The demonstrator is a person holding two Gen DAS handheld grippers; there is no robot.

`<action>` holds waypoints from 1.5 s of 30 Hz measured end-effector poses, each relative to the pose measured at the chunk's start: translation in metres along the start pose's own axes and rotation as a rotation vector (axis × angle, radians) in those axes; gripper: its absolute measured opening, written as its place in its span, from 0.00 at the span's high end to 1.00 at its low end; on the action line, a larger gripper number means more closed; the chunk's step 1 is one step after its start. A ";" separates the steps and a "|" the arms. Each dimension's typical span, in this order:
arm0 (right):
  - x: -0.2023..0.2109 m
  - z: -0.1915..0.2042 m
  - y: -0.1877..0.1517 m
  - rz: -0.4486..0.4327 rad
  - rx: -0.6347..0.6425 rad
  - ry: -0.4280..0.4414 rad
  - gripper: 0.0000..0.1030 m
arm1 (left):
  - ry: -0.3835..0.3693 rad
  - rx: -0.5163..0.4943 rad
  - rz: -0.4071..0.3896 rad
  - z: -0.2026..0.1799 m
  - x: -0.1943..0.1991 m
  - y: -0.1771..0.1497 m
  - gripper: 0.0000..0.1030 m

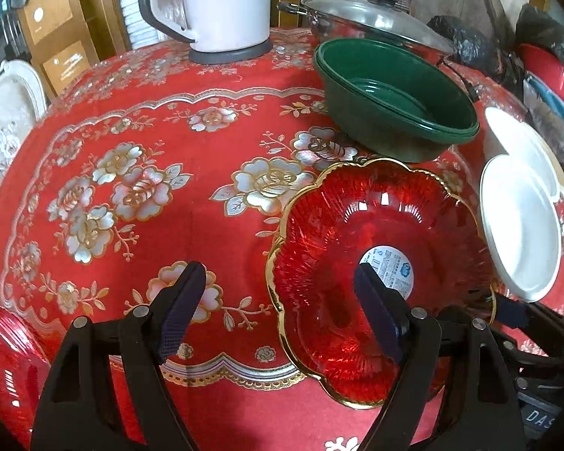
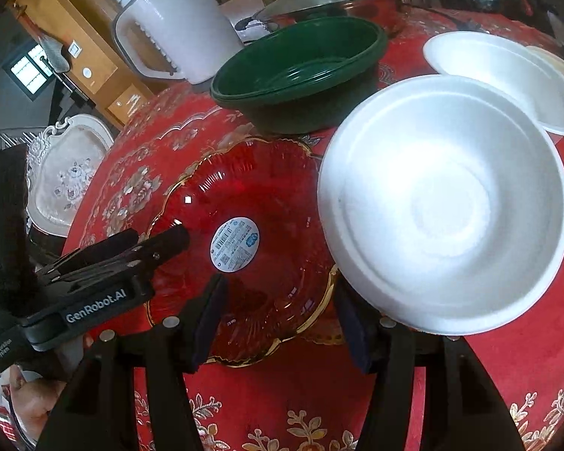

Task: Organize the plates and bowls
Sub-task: 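Move both tools to the smaller gold-rimmed red plate with sticker, then close both tools on the rim of the gold-rimmed plate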

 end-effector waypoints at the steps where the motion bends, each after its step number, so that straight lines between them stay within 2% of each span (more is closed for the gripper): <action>1: 0.000 0.001 0.000 -0.002 -0.002 0.000 0.44 | -0.005 0.000 0.007 -0.001 -0.001 0.000 0.21; 8: -0.004 0.003 0.004 -0.014 0.016 -0.016 0.44 | 0.009 -0.003 0.019 -0.003 -0.010 -0.003 0.21; 9: -0.004 0.003 0.005 -0.018 0.021 -0.018 0.44 | 0.008 -0.006 0.021 -0.004 -0.011 -0.003 0.25; 10: -0.005 0.002 0.005 -0.024 0.024 -0.019 0.45 | 0.009 -0.007 0.024 -0.004 -0.012 -0.004 0.34; 11: -0.005 0.002 0.005 -0.035 0.028 -0.020 0.45 | 0.013 -0.009 0.029 -0.004 -0.013 -0.004 0.38; 13: -0.005 -0.001 0.005 -0.046 0.030 -0.028 0.57 | 0.011 -0.009 0.024 -0.005 -0.014 -0.004 0.52; 14: -0.006 -0.003 0.005 -0.053 0.031 -0.025 0.60 | 0.010 -0.009 0.018 -0.005 -0.013 -0.004 0.57; 15: -0.006 -0.004 0.005 -0.054 0.032 -0.021 0.69 | 0.024 -0.008 0.012 -0.006 -0.012 -0.004 0.59; 17: -0.006 -0.005 0.004 -0.058 0.039 -0.016 0.72 | 0.030 -0.002 0.004 -0.004 -0.012 -0.004 0.63; 18: -0.006 -0.006 0.004 -0.059 0.043 -0.013 0.73 | 0.039 0.001 -0.005 -0.003 -0.012 -0.004 0.68; 21: -0.005 -0.006 0.003 -0.060 0.053 -0.013 0.76 | 0.033 0.011 -0.005 0.001 -0.009 -0.006 0.72; 29: 0.000 0.002 0.000 -0.064 0.082 -0.013 0.77 | 0.032 0.018 -0.026 0.009 0.004 -0.010 0.75; 45: 0.017 0.042 0.005 -0.112 0.180 -0.043 0.77 | 0.022 0.058 -0.107 0.033 0.052 -0.020 0.76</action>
Point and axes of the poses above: each gripper's, at about its wrist camera, not at the fingertips, and x roughly against the way its jaws point, z to its left, y to its top, the point moved 1 cm from there along -x, roughly the way its jaws point, and after that the axes turned 13 degrees about x, right-handed, at the moved point
